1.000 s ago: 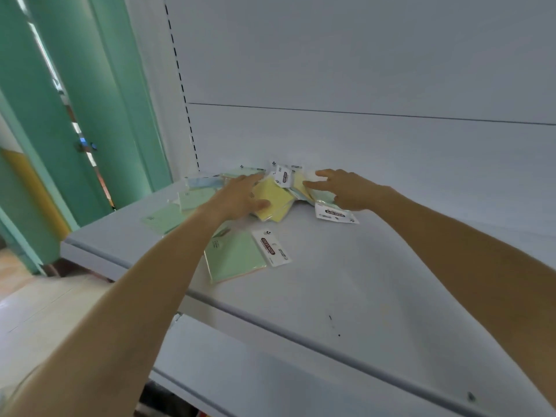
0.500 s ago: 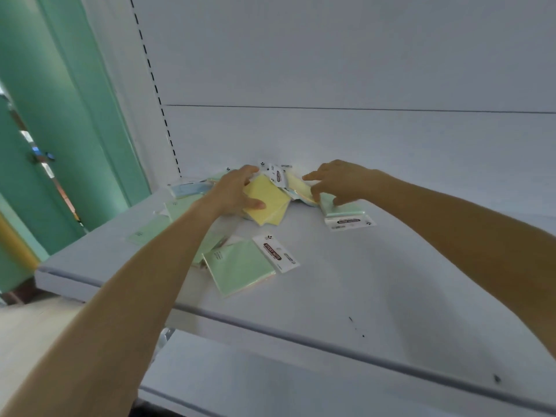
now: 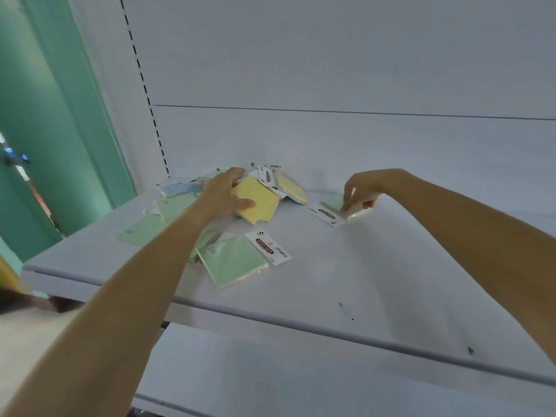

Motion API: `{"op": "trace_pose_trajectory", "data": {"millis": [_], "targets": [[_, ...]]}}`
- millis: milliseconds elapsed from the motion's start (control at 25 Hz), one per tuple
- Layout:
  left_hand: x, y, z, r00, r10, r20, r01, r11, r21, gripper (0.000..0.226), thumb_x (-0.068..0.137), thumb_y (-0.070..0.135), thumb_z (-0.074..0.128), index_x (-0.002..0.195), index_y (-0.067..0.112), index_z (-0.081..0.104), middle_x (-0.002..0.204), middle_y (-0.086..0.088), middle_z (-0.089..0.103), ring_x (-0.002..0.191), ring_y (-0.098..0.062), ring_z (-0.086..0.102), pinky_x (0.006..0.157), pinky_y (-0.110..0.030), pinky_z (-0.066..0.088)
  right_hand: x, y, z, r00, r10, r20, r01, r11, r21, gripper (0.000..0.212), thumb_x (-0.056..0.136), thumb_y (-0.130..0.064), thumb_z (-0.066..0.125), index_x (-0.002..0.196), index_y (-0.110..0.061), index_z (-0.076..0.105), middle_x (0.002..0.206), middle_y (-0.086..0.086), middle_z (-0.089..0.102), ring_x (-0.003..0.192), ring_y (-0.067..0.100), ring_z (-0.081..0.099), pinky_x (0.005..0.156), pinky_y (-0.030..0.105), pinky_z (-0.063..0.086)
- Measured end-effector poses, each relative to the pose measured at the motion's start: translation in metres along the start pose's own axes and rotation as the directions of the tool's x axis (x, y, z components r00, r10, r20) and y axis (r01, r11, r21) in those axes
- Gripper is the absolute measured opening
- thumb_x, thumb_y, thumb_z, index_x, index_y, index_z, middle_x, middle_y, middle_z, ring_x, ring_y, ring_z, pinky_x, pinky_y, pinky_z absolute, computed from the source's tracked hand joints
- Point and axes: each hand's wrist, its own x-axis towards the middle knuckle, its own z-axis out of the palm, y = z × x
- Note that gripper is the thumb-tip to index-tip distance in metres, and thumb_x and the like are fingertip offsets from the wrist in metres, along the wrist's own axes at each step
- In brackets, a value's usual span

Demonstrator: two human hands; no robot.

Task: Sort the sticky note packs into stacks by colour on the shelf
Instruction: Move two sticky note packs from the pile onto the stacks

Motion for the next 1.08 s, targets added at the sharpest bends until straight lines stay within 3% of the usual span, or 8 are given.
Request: {"op": "trace_pose_trajectory", "data": {"millis": [80,160,240,360,480,680,880,1080], "targets": [[-0.002,0.002,0.0,1.0,0.02,-0.013,-0.02,1.0,-0.021,0.073,0.073,0.017,0.075,0.136,0.015,0.038,0.129,-0.014,0.051,0.12,-0.026,0.049,0.094,-0.032,0.038,0.0,0.006,0.003,0.998,0.02,-0.067,-0.02,1.0,-0.005,0.039,0.079,-0.043,0.064,0.1,-0.01,0.061,0.106,0.008,0.063,0.074,0.02,0.058,0.067,0.026,0.047],[-0.004,0.002,-0.001,0.999,0.031,0.009,-0.031,0.998,-0.062,0.068,0.076,0.012,0.071,0.136,0.016,0.039,0.125,-0.011,0.053,0.119,-0.025,0.049,0.089,-0.027,0.036,0.003,0.012,0.011,0.994,0.019,-0.112,-0.01,0.997,0.078,0.052,0.08,-0.04,0.063,0.126,-0.02,0.05,0.133,0.005,0.049,0.116,0.025,0.051,0.097,0.035,0.041],[-0.006,-0.001,-0.003,0.999,0.029,0.043,-0.025,0.994,-0.103,0.06,0.081,0.005,0.062,0.135,0.017,0.04,0.127,-0.009,0.053,0.121,-0.024,0.05,0.09,-0.026,0.037,0.002,0.015,0.017,0.998,-0.015,-0.063,0.027,0.98,0.198,0.06,0.081,-0.032,0.061,0.137,-0.029,0.038,0.148,-0.004,0.035,0.136,0.02,0.033,0.112,0.037,0.027],[-0.007,-0.002,-0.005,0.999,0.029,0.042,-0.023,0.991,-0.134,0.056,0.081,-0.005,0.049,0.132,0.02,0.045,0.13,-0.009,0.053,0.117,-0.021,0.051,0.092,-0.029,0.041,-0.006,0.016,0.017,0.998,-0.066,0.026,0.053,0.935,0.35,0.054,0.082,-0.024,0.064,0.132,-0.026,0.044,0.132,-0.004,0.048,0.116,0.018,0.045,0.092,0.029,0.039],[-0.013,0.004,-0.009,1.0,0.029,0.004,-0.028,0.979,-0.204,0.054,0.081,-0.011,0.047,0.127,0.018,0.051,0.112,-0.007,0.052,0.102,-0.016,0.05,0.068,-0.013,0.045,-0.015,0.022,0.019,0.998,-0.057,-0.011,0.057,0.905,0.421,0.047,0.078,-0.023,0.07,0.119,-0.027,0.05,0.118,0.001,0.051,0.105,0.021,0.049,0.088,0.029,0.039],[-0.026,0.012,-0.013,0.997,0.016,-0.077,-0.049,0.891,-0.451,0.041,0.084,-0.009,0.048,0.115,0.016,0.057,0.091,0.003,0.05,0.082,-0.019,0.055,0.052,-0.009,0.048,-0.045,0.039,0.026,0.981,-0.043,-0.191,0.172,0.656,0.735,0.03,0.083,0.001,0.056,0.084,-0.029,0.05,0.094,0.004,0.055,0.09,0.024,0.05,0.073,0.029,0.04],[-0.026,0.044,0.008,0.988,-0.001,-0.153,-0.08,0.85,-0.521,0.038,0.085,-0.004,0.047,0.118,0.013,0.057,0.11,-0.001,0.047,0.069,-0.008,0.056,0.045,-0.007,0.045,-0.093,0.056,0.051,0.95,0.123,-0.288,0.196,0.482,0.854,0.037,0.086,0.006,0.045,0.112,-0.018,0.058,0.088,-0.006,0.054,0.08,0.014,0.05,0.068,0.023,0.043],[-0.028,0.101,0.053,0.993,0.084,-0.086,-0.117,0.836,-0.536,0.041,0.086,-0.003,0.046,0.123,0.013,0.056,0.114,-0.001,0.049,0.069,0.003,0.054,0.069,-0.018,0.049,-0.137,0.092,0.086,0.859,0.377,-0.347,0.296,0.188,0.937,0.05,0.086,0.01,0.042,0.129,-0.015,0.049,0.093,-0.009,0.056,0.084,0.009,0.055,0.073,0.02,0.049]]}}
